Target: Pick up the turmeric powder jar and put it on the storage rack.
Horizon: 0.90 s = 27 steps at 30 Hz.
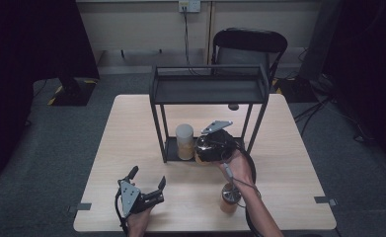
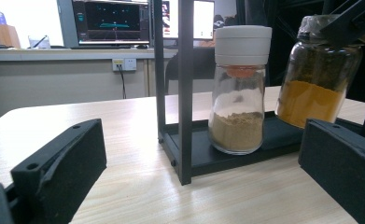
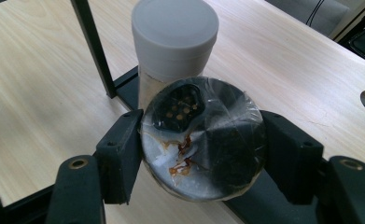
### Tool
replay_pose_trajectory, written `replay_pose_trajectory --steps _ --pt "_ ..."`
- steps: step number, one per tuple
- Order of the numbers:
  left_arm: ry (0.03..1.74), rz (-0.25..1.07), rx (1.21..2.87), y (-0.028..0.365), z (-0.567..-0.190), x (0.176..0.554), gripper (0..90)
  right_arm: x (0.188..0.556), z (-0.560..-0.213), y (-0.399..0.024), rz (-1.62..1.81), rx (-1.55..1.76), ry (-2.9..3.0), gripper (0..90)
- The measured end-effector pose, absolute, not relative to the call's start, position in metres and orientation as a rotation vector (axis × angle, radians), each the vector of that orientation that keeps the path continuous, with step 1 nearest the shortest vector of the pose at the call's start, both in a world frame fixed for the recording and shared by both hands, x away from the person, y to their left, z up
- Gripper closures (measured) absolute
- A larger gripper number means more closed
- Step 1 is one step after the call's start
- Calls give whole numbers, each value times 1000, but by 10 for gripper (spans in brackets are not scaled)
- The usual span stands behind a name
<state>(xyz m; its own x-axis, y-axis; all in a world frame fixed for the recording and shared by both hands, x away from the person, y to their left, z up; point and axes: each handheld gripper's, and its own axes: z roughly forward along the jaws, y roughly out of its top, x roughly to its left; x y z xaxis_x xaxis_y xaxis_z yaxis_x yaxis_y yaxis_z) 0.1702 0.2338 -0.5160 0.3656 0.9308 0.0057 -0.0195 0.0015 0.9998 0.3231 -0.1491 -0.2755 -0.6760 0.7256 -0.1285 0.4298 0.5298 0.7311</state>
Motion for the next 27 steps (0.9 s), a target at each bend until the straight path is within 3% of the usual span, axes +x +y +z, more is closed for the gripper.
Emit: replay_pose_trajectory --steps 27 --pt "915 938 1352 234 -516 170 3 367 -280 -131 855 1060 2362 342"
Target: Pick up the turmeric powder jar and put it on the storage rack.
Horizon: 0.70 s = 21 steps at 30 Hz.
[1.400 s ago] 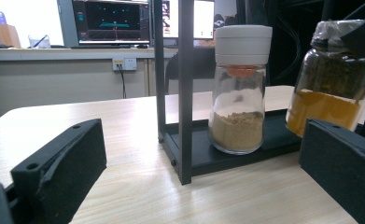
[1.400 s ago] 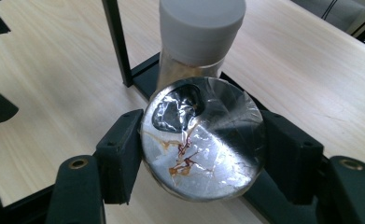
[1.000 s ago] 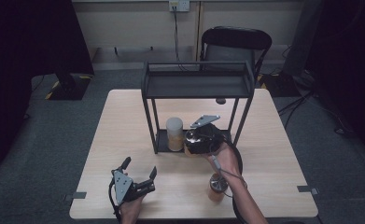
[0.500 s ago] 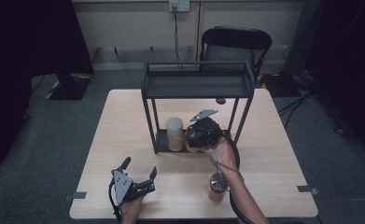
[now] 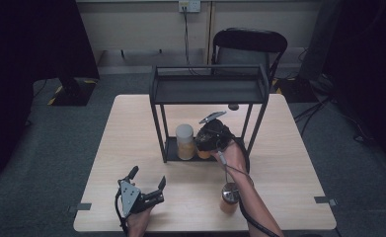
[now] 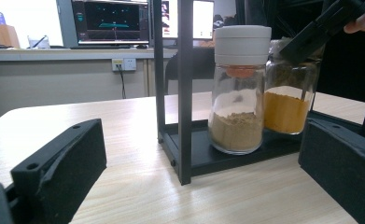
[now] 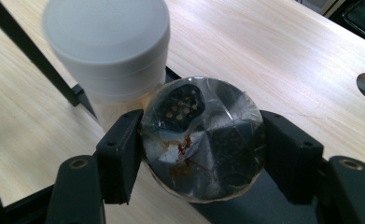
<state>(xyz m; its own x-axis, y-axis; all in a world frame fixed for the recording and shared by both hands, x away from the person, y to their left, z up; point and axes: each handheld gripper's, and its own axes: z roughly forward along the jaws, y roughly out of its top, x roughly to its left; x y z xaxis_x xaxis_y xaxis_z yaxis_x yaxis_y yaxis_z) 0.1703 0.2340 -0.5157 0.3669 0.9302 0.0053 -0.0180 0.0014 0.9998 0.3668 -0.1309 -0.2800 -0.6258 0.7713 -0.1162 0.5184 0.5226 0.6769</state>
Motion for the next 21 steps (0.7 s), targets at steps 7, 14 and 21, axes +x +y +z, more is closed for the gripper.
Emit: replay_pose_trajectory --steps 7,14,21 --pt "915 938 1352 234 -516 170 3 379 -283 -130 825 1074 2377 342" --pt "913 939 1349 234 -516 170 3 384 -285 -130 819 1081 2387 342" --pt "913 939 1350 234 -516 170 3 387 -287 -128 813 1092 2395 342"
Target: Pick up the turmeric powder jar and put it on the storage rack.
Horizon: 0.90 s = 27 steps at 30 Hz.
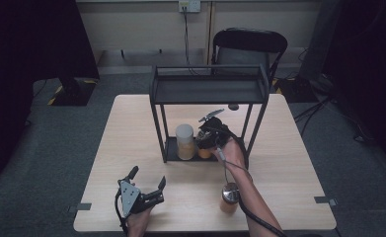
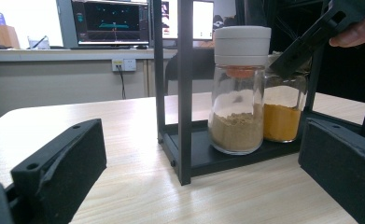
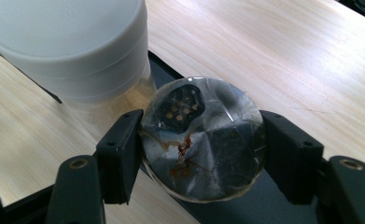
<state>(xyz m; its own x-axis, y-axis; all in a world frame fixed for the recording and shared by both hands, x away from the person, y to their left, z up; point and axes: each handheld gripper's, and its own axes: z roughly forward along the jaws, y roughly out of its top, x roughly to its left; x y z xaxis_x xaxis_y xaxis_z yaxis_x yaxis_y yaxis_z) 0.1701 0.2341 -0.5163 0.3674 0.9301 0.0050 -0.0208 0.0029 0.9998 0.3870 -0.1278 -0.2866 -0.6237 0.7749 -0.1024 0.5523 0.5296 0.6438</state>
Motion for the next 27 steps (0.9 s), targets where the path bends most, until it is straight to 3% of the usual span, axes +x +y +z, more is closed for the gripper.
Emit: replay_pose_trajectory --steps 27 --pt "912 940 1348 234 -517 170 3 383 -292 -128 819 1093 2375 306"
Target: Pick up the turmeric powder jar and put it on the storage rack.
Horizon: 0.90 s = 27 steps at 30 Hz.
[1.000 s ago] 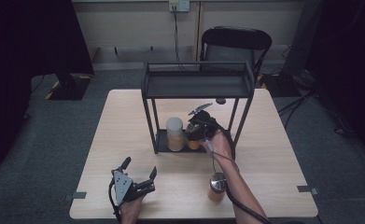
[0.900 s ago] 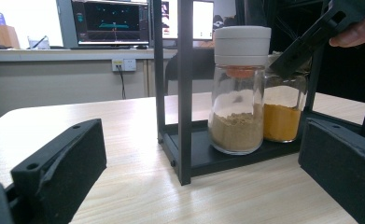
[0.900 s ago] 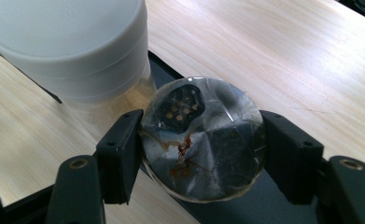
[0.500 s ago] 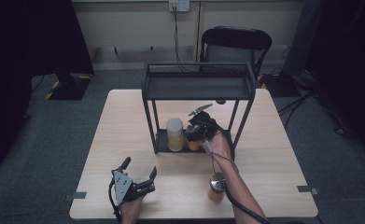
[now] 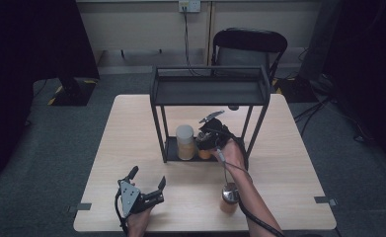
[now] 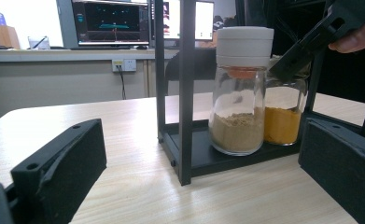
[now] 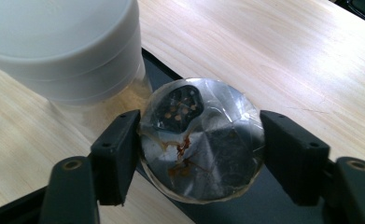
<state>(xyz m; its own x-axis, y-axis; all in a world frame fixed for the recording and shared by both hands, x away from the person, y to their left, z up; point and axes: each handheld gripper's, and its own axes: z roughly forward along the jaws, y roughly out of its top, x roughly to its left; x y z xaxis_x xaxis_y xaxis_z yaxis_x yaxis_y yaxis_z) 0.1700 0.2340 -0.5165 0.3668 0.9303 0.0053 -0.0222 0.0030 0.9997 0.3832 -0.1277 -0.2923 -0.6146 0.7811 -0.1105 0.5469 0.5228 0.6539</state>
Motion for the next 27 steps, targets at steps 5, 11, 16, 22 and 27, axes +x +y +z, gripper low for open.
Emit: replay_pose_trajectory --steps 5,11,16,22,27 --pt "912 938 1348 234 -517 170 3 382 -292 -130 828 1098 2367 264" --pt "912 940 1349 234 -516 170 3 381 -291 -133 842 1106 2352 199" --pt "913 939 1350 234 -516 170 2 377 -292 -135 862 1088 2334 76" --pt "912 940 1349 234 -516 170 2 371 -294 -138 893 1035 2320 25" --pt "911 940 1348 234 -517 170 2 371 -294 -143 941 1051 2311 25"
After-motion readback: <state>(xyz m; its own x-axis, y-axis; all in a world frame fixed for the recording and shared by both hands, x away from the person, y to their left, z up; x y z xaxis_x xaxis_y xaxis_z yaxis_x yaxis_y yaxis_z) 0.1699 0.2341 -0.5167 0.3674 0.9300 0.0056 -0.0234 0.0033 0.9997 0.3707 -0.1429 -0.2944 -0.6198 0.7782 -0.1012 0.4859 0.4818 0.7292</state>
